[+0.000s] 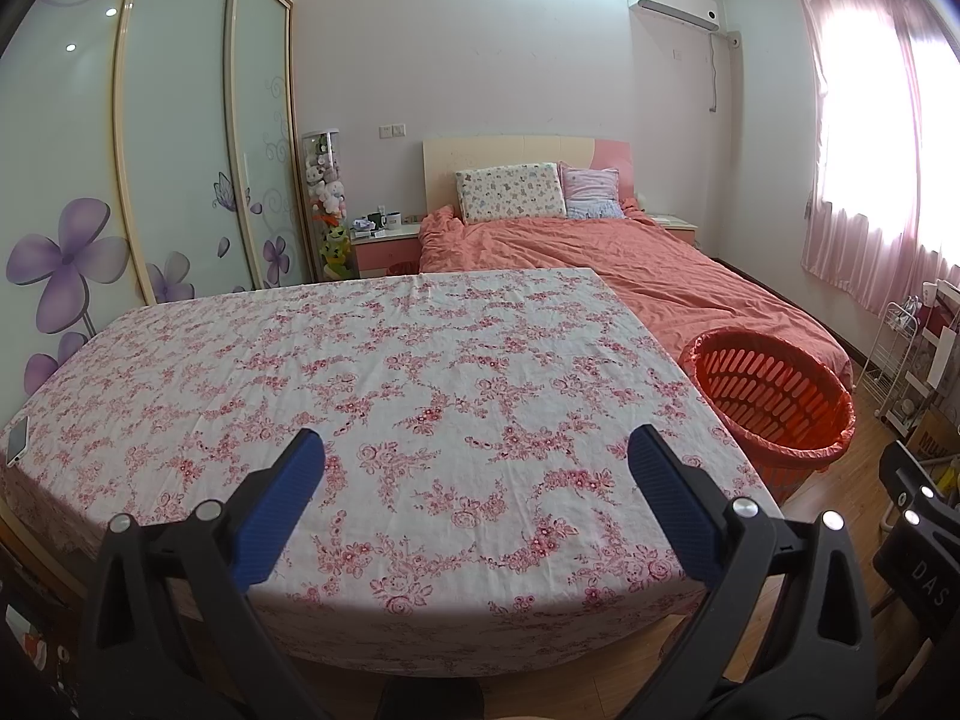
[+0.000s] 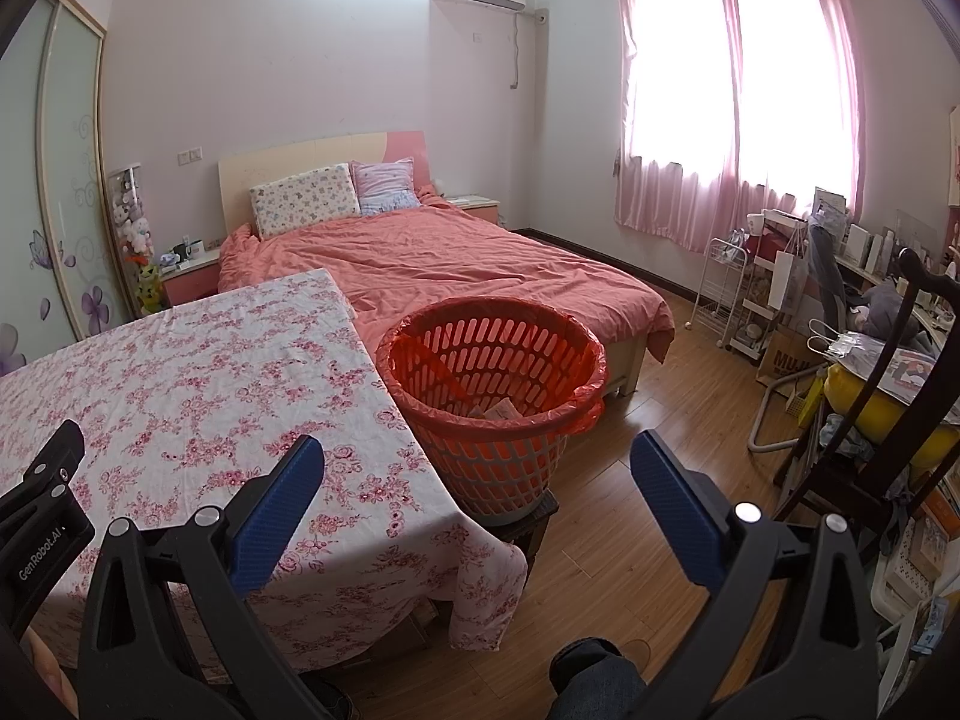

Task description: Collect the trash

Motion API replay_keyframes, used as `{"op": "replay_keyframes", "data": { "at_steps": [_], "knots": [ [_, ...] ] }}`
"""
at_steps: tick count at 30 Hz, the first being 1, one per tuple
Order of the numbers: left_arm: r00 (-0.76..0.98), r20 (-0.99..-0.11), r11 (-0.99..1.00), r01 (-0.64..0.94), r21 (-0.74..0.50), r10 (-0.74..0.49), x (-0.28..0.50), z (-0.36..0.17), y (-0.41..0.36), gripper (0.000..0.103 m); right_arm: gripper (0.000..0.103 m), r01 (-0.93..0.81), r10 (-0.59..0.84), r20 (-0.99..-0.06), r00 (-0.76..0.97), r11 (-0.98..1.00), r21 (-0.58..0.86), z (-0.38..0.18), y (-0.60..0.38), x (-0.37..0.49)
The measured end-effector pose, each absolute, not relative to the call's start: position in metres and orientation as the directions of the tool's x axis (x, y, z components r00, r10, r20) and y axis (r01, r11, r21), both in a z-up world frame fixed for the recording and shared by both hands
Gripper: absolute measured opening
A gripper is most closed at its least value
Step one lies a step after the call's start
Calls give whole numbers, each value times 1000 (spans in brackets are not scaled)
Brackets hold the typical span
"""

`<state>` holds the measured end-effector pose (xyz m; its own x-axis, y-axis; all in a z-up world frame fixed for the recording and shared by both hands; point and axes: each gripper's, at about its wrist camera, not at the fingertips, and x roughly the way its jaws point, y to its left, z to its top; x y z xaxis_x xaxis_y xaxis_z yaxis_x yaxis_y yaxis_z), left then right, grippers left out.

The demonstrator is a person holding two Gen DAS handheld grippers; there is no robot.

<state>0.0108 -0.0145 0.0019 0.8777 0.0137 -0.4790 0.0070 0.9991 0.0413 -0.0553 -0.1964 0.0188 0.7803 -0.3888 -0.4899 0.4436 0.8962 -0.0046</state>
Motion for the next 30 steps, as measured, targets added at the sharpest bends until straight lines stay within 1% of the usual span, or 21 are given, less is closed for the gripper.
{"op": "replay_keyframes", "data": {
  "at_steps": [30],
  "knots": [
    [876, -482, 999, 9, 42, 12, 9, -1, -17, 99, 101, 443, -388, -492, 779, 896, -4, 20, -196, -55]
  ]
}}
